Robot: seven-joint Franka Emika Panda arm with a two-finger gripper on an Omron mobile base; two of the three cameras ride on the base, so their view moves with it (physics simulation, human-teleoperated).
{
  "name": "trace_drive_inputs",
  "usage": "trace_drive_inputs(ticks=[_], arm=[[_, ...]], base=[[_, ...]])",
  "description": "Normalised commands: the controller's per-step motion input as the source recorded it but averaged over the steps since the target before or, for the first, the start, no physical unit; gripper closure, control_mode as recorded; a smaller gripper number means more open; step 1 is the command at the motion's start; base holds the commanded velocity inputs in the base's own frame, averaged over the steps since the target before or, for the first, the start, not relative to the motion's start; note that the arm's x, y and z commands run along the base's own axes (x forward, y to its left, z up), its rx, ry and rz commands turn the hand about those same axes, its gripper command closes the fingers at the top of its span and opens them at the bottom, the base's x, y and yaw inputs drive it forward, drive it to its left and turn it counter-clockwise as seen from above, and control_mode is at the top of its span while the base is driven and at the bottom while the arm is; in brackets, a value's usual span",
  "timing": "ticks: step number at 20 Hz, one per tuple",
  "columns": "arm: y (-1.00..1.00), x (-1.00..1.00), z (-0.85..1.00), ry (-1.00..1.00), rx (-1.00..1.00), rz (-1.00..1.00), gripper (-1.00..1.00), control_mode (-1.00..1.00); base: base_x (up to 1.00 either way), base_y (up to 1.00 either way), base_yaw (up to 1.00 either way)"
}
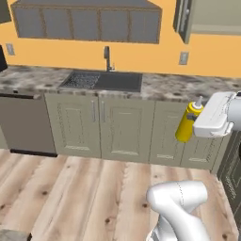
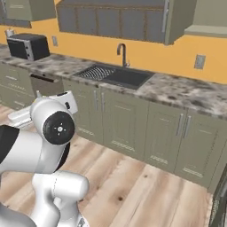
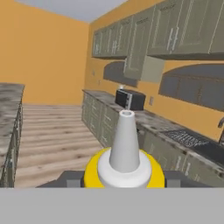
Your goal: Move the ketchup and mustard from the cabinet to the dining counter.
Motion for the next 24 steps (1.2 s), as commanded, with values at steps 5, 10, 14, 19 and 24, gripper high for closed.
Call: trace_drive_inputs(ticks=[5, 10, 14, 19, 24], arm=[[0.0, 0.0, 0.0, 0.0, 0.0, 0.0, 1.0, 1.0], [0.0, 0.0, 0.0, 0.0, 0.0, 0.0, 1.0, 1.0], [0.0, 0.0, 0.0, 0.0, 0.0, 0.0, 1.0, 1.0], [0.0, 0.0, 0.0, 0.0, 0.0, 0.0, 1.0, 1.0], [0.0, 0.0, 0.0, 0.0, 0.0, 0.0, 1.0, 1.0]], base=[[-0.97, 0.0, 0.25], [-0.77, 0.25, 0.32], [-0.57, 0.36, 0.42], [-0.47, 0.39, 0.44], [-0.32, 0.41, 0.44]])
